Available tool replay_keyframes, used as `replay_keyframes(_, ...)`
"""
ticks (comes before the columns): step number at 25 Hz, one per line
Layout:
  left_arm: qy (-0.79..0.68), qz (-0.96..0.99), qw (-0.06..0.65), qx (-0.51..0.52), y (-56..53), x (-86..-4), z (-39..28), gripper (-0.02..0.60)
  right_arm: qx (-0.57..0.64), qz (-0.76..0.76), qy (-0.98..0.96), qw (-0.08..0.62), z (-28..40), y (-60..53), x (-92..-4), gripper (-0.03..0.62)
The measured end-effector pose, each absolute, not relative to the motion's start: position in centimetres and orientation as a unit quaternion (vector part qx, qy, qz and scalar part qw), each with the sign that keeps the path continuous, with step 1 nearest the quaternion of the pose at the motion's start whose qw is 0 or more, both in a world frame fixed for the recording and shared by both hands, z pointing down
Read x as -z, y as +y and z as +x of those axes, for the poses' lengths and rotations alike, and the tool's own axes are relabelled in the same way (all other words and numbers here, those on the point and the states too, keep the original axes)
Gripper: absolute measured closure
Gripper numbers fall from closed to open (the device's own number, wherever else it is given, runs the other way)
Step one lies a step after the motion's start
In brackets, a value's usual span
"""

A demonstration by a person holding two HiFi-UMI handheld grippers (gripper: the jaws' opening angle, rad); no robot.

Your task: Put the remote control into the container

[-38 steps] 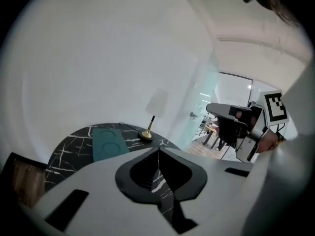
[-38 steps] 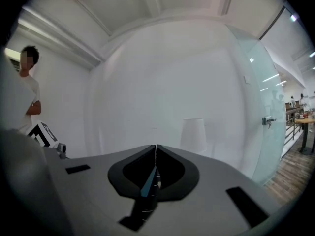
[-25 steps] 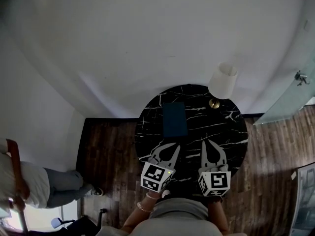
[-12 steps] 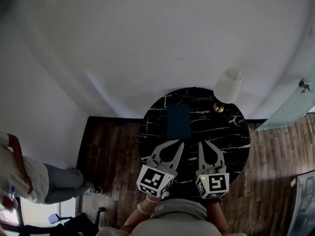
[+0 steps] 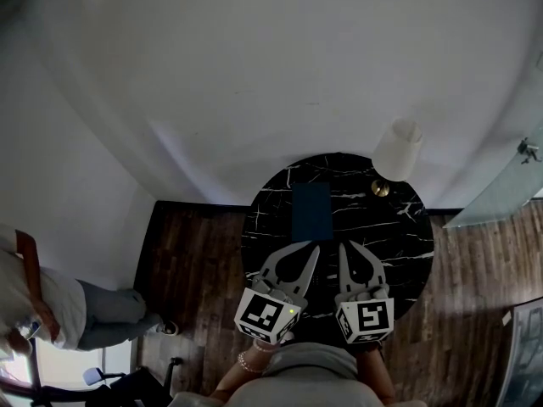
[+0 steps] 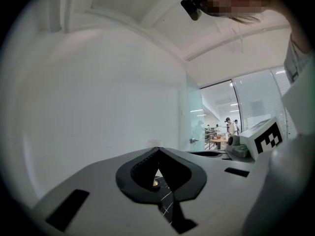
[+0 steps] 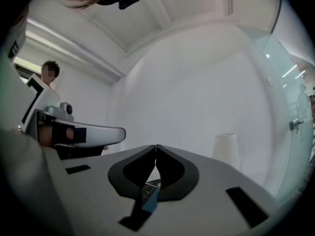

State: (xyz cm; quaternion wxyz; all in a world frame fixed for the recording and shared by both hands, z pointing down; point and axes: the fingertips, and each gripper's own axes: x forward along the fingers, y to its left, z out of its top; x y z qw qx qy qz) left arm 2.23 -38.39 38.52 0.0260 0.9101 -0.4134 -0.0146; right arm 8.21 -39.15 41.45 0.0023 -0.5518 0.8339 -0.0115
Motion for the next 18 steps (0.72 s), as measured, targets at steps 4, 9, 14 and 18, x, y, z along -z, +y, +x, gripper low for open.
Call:
replay_keyframes(4,-0.417,0.909,0.023,0.013,-38.51,-38.64,1.89,0.574,0.009,-0.552,0.834,0.0,8.04,-39.19,-41.42,0.582)
replay_keyframes(9,-0.416,0.909,0.02,0.015,-38.43,-38.55,1.59,0.574,0.006,-0.552,0.834,-0.001,7.8,-39.08,-41.2,0.582)
replay_keyframes(14,-0.417,0.908,0.02,0.01,-38.31,-38.58,1.45,0.574,0.004,-0.553,0.833,-0.003,7.69,-39.05,-41.01,0.582)
replay_keyframes(18,-0.418,0.908,0.016,0.013,-38.13,-38.49,1.21,0.574,0.003,-0.554,0.832,-0.005,7.54,-38.87,-41.06,0.582)
